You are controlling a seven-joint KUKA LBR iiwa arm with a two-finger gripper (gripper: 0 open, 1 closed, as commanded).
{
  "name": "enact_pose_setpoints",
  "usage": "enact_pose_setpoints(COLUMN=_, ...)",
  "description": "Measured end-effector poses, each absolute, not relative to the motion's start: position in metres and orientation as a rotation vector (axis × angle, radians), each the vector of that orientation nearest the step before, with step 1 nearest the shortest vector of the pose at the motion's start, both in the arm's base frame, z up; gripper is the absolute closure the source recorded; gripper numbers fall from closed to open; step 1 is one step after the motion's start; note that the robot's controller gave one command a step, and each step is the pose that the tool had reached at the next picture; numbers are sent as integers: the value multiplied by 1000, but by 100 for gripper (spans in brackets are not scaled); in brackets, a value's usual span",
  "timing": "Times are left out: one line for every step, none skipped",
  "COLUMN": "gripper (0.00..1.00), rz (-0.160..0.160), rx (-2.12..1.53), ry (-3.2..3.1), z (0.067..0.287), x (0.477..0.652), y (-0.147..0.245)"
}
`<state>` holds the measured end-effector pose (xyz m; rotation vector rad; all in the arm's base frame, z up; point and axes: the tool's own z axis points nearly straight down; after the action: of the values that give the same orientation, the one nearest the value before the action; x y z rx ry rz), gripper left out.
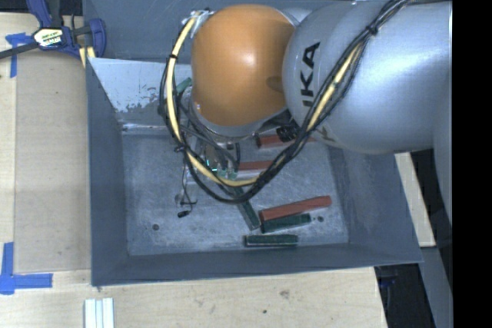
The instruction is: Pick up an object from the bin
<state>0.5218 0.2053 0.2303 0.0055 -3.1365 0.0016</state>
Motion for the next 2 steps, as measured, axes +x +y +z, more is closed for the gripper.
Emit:
enact_pose_setpoints(gripper=0, rz=4, rx=0, ry=-3146, z=200, x=573, y=150)
enact_pose_setpoints(gripper=0, rz=2, rx=88, ry=-3141, z=100, x=578, y=46)
